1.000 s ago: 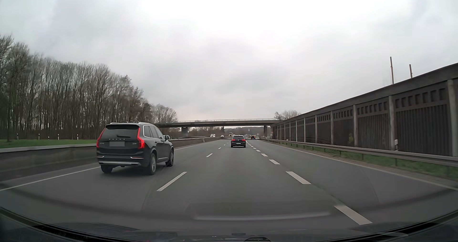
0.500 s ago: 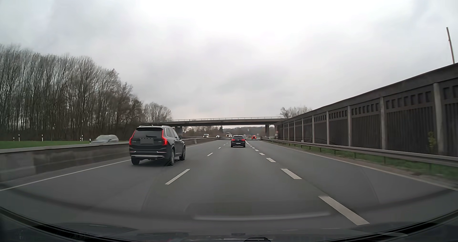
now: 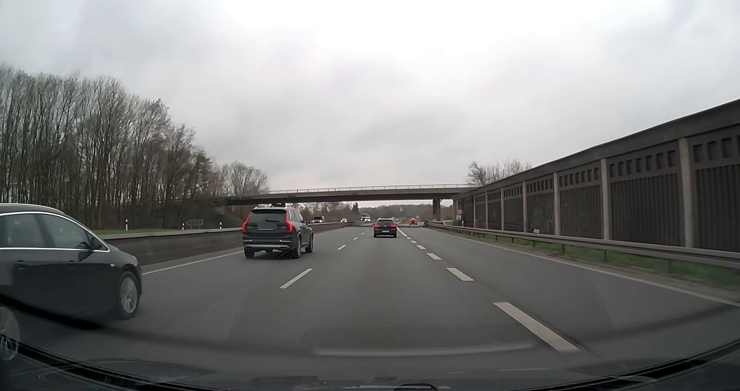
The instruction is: Follow the waypoints while adhering to traffic rules and regulations
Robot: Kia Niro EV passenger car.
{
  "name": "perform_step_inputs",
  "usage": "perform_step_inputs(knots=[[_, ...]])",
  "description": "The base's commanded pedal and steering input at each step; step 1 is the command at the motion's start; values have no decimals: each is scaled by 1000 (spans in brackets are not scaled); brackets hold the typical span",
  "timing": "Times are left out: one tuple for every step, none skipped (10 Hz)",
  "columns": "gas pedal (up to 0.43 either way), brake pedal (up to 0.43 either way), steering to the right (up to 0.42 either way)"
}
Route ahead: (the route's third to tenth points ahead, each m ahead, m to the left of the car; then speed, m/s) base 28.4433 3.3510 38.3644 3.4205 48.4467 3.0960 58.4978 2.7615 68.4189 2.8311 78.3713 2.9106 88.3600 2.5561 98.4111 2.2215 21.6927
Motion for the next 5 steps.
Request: perform_step_inputs(knots=[[209,0,1],[209,0,0],[220,0,1],[220,0,0],[220,0,0]])
